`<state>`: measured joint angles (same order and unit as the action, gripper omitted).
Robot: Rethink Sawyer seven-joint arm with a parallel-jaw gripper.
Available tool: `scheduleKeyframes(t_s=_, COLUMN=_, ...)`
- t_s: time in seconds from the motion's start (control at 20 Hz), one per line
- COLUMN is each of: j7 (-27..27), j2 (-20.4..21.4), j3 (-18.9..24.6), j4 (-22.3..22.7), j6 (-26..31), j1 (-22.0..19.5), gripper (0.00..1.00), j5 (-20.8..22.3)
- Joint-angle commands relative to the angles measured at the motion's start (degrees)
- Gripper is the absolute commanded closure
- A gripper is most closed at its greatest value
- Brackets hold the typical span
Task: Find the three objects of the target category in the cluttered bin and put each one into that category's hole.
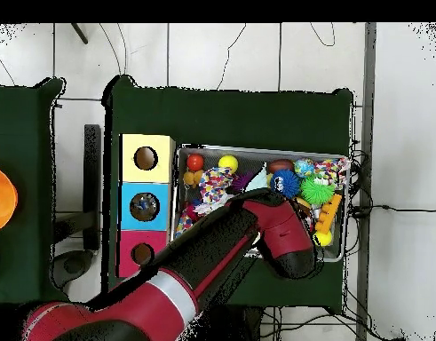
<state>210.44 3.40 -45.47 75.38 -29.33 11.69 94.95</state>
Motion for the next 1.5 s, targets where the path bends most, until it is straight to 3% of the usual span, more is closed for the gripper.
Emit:
scheduleKeyframes(t_s=0.05, j7=-17.9, j2=0.6, j3=11.0, j4=-3.9, j6=7.3, j1=-2.0, gripper=0.00, j5=-4.4)
scheduleKeyframes(t_s=0.15, j7=-23.8, j2=2.3, j3=12.2, j4=-2.8, j6=12.2, j1=-3.0, gripper=0.00, j5=-7.0)
scheduleKeyframes(t_s=0.25, j7=-25.0, j2=2.7, j3=12.5, j4=-2.6, j6=14.5, j1=-3.0, gripper=0.00, j5=-7.1)
scheduleKeyframes(t_s=0.6, j7=-22.0, j2=2.4, j3=12.5, j4=-2.6, j6=16.4, j1=-2.4, gripper=0.00, j5=-5.5)
scheduleKeyframes(t_s=1.05, j7=-22.7, j2=2.8, j3=14.0, j4=-2.9, j6=17.9, j1=-3.6, gripper=0.00, j5=-5.9)
scheduleKeyframes(t_s=1.5, j7=-16.0, j2=-1.3, j3=12.2, j4=-6.3, j6=13.2, j1=-3.0, gripper=0.00, j5=-2.2)
